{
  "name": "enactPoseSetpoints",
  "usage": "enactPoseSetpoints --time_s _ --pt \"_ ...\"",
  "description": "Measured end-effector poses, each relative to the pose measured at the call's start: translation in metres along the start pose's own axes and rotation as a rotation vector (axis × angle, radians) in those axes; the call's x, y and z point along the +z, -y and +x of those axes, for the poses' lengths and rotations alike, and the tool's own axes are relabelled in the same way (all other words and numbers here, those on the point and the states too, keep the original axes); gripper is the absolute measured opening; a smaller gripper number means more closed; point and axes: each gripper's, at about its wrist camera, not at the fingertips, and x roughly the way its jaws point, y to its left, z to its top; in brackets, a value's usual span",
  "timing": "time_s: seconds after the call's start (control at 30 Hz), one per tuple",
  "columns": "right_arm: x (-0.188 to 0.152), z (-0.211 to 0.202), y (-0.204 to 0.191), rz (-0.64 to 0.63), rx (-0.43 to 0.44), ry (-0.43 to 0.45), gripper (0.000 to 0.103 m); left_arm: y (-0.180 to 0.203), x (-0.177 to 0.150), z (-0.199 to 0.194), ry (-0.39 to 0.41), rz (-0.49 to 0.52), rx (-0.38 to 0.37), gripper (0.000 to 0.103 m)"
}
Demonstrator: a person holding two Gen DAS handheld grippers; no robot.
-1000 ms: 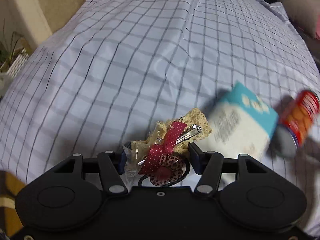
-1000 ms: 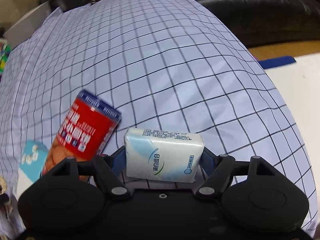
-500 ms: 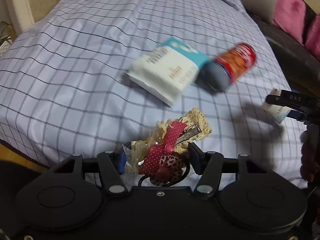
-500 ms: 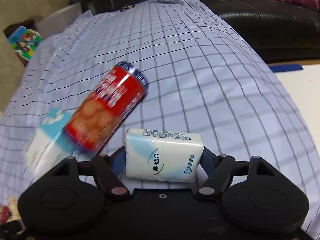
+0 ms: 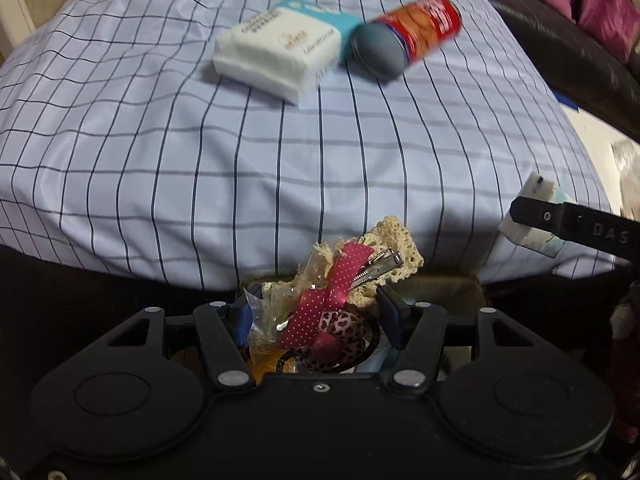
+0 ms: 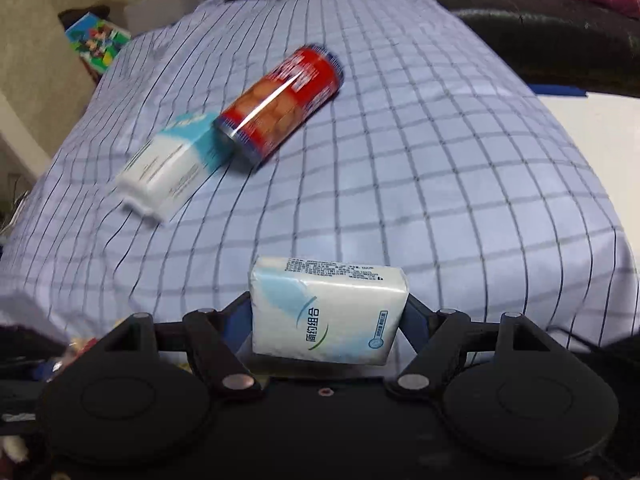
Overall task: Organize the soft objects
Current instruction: 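Carry the hair clip bag and tissue pack over the woven basket, then open the left gripper releasing the clip bag while the right releases the tissues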
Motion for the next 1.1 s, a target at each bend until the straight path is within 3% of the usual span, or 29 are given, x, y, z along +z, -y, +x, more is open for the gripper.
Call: enactPoseSetpoints --time_s 0.23,0.43,0.63,0.7,0.77,1.1 --pt "-0.021 -0.033 -0.028 -0.079 0.056 -0.074 0.075 0.0 -0.019 0.0 -0.071 0.022 -0.008 0.056" --pt "-0.036 -0.049 -0.048 -0.199 0.002 -0.079 0.075 0.004 -0.033 0.001 -0.107 0.039 0.001 0.057" --pt "-0.045 -0.049 -0.048 -0.172 0.083 -0.156 0.076 0.005 -0.037 0.001 -0.096 0.042 0.015 0.063" --pt "-0.046 -0.047 -0.049 -0.171 0.077 -0.162 0.076 0.006 -0.037 0.0 -0.089 0.046 0.017 0.075" --pt "-0.045 -0.045 -0.047 -0.158 0.09 -0.169 0.08 0.006 -0.038 -0.002 -0.083 0.049 0.016 0.079" --pt "-0.044 -0.045 -0.044 -0.138 0.044 -0.161 0.081 0.004 -0.041 -0.007 -0.068 0.036 0.043 0.079"
